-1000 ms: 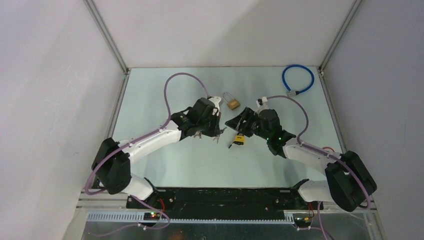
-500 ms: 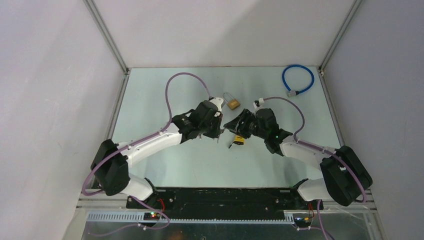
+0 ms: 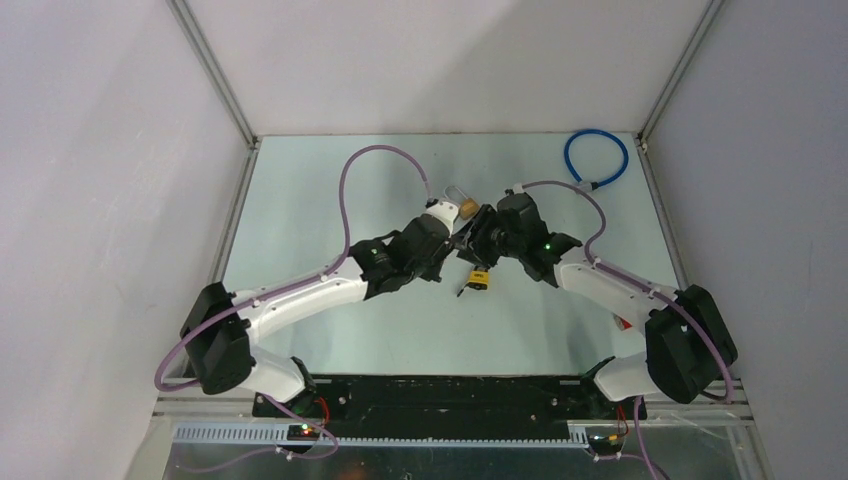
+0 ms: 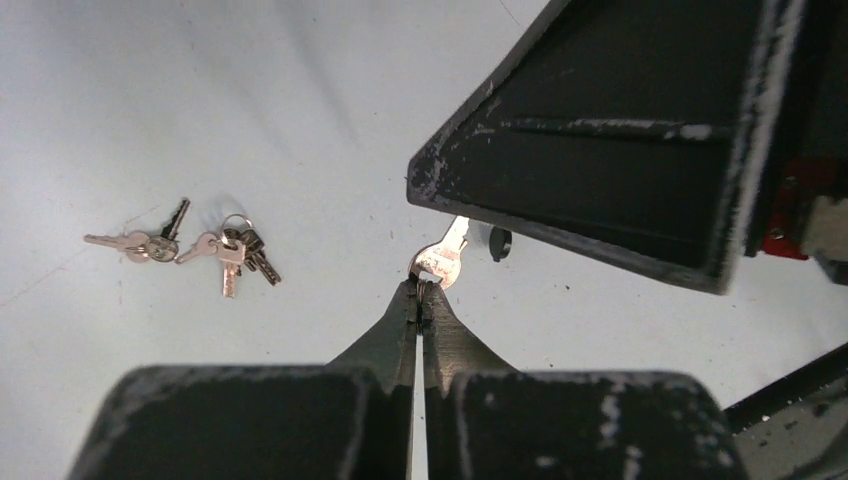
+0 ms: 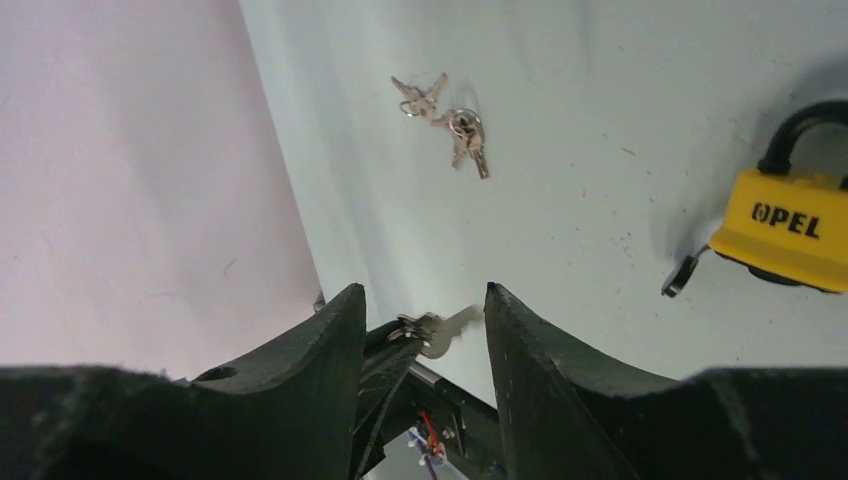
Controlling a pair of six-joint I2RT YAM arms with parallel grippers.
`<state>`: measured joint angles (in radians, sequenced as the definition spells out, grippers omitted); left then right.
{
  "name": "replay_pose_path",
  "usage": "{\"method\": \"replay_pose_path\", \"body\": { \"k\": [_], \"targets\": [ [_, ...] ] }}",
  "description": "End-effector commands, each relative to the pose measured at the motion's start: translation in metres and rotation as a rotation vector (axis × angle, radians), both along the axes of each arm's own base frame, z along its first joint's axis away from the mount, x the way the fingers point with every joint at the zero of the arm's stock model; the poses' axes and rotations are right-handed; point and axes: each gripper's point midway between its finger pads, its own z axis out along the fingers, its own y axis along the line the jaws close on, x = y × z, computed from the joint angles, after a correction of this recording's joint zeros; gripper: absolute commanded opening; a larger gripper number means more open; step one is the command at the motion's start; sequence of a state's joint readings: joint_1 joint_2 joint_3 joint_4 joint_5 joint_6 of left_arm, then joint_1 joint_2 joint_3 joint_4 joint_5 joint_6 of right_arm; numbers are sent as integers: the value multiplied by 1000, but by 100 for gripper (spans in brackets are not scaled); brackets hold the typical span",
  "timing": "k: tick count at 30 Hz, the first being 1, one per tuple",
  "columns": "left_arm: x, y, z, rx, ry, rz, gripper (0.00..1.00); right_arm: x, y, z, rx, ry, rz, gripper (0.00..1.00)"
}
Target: Unlock with the key
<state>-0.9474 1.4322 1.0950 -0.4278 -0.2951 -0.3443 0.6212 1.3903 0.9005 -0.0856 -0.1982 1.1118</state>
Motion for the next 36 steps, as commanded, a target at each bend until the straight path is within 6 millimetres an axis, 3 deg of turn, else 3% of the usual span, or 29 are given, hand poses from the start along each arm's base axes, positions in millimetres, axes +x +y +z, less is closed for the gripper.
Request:
{"method": "replay_pose_path", "body": {
  "k": [1, 15, 24, 29, 36],
  "targets": [
    [14, -2, 42, -27, -141, 32, 0, -5, 0, -11, -31, 111, -36, 50],
    [15, -5, 40, 15, -171, 46, 0, -5, 5, -15, -14, 158, -68, 46],
    [14, -1, 46, -15, -197, 59, 0, -1, -1, -13, -18, 26, 12, 62],
    [8, -5, 56, -83, -237, -1, 0, -1, 8, 3, 94, -14, 53, 74],
    [-4, -8, 87, -221, -397, -140, 0, -9, 22, 20, 237, 43, 139, 81]
  ]
}}
